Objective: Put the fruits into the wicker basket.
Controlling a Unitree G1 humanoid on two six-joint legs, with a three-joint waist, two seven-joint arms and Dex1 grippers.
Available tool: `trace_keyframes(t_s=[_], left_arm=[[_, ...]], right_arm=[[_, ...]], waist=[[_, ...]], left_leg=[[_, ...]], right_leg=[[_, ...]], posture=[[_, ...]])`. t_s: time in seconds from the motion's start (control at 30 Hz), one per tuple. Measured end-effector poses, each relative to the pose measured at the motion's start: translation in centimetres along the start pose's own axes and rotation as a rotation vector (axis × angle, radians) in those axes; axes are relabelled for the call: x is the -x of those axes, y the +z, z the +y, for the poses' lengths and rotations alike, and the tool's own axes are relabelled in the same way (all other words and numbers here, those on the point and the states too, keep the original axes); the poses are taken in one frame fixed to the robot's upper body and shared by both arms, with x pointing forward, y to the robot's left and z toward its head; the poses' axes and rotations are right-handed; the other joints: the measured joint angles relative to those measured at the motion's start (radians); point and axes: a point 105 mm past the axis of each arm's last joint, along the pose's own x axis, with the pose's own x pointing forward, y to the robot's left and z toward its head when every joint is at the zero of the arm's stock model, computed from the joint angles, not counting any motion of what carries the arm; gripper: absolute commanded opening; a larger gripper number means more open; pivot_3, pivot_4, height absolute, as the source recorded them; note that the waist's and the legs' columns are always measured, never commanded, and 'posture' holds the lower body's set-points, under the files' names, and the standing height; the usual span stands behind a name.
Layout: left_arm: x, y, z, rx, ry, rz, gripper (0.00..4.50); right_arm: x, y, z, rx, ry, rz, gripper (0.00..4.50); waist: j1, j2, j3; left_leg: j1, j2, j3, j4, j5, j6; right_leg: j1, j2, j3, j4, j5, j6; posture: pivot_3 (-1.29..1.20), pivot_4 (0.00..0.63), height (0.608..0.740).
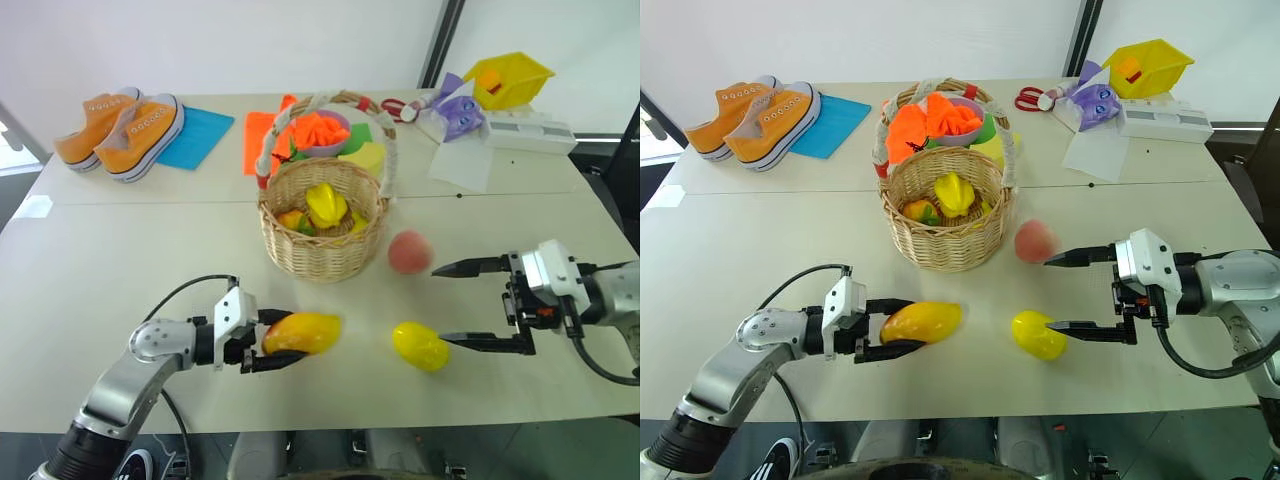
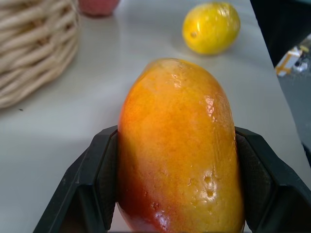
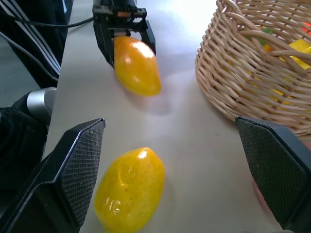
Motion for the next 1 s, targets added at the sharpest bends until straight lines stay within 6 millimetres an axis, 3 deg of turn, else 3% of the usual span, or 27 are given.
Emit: trace_keyframes(t_s=[0.1,0.27,0.4,0.47,0.6,0.7,0.9,0.93,1.0], left_arm=[[1.2,3.4,0.3,-0.002,0.002,-0.111,2.67],[1.5,11.4,2.0,-0.081,0.049,-0.350,2.67],[0.2,15.9,5.5,-0.152,0.249,-0.459,2.67],[-0.9,16.1,6.4,-0.172,0.308,-0.432,2.67],[-3.5,14.0,7.8,-0.096,0.377,-0.393,2.67],[-3.9,12.7,9.0,-0.079,0.451,-0.344,2.67],[-4.5,12.1,8.6,-0.077,0.431,-0.328,2.67],[-4.5,12.1,8.6,-0.077,0.430,-0.329,3.73],[-4.6,12.1,8.6,-0.078,0.433,-0.329,4.41]], right_arm=[[-0.1,0.0,-0.2,-0.002,-0.017,-0.024,4.50],[-0.5,0.4,-0.8,0.007,-0.047,-0.078,4.50],[-0.8,1.2,-2.1,0.032,-0.105,-0.146,4.50],[-0.7,1.2,-2.6,0.030,-0.131,-0.157,4.50],[-1.1,1.1,-3.0,0.037,-0.153,-0.164,4.50],[-1.2,1.3,-3.4,0.053,-0.182,-0.174,4.50],[-1.1,1.7,-5.0,0.097,-0.286,-0.198,4.50],[-1.1,1.6,-5.0,0.095,-0.291,-0.199,4.50],[-1.2,1.6,-5.1,0.093,-0.292,-0.199,4.50]], waist=[[0.000,0.000,0.000],[0.003,-0.001,0.000],[0.002,-0.003,0.001],[-0.001,-0.003,0.001],[0.001,-0.003,0.001],[-0.001,-0.003,0.001],[0.004,-0.003,0.001],[0.004,-0.003,0.001],[0.002,-0.003,0.001]], left_leg=[[0.000,0.000,0.000,0.000,0.000,0.000],[0.000,-0.001,0.000,0.003,0.000,0.000],[0.000,-0.004,0.000,0.003,0.000,0.000],[0.000,-0.004,0.000,0.003,0.000,0.000],[0.000,-0.004,0.000,0.003,0.000,0.001],[0.000,-0.004,0.000,0.003,0.000,0.001],[0.000,-0.004,0.000,0.003,0.000,0.001],[0.000,-0.004,0.000,0.003,0.000,0.001],[0.000,-0.004,0.000,0.003,0.000,0.001]], right_leg=[[0.000,0.000,0.000,0.000,0.000,0.000],[0.002,0.000,0.000,0.000,0.002,0.004],[0.003,0.001,0.000,0.001,0.005,0.009],[0.003,0.002,0.000,0.001,0.005,0.010],[0.002,0.002,0.000,0.002,0.005,0.010],[0.002,0.002,0.000,0.002,0.005,0.010],[0.003,0.001,0.000,0.002,0.005,0.010],[0.003,0.001,0.000,0.002,0.005,0.010],[0.003,0.001,0.000,0.002,0.005,0.010]], posture=[[0.00,0.150,0.740],[0.00,0.150,0.740],[0.00,0.150,0.740],[0.00,0.150,0.740],[0.00,0.150,0.740],[0.00,0.150,0.740],[0.00,0.150,0.740],[0.00,0.150,0.740],[0.00,0.150,0.740]])
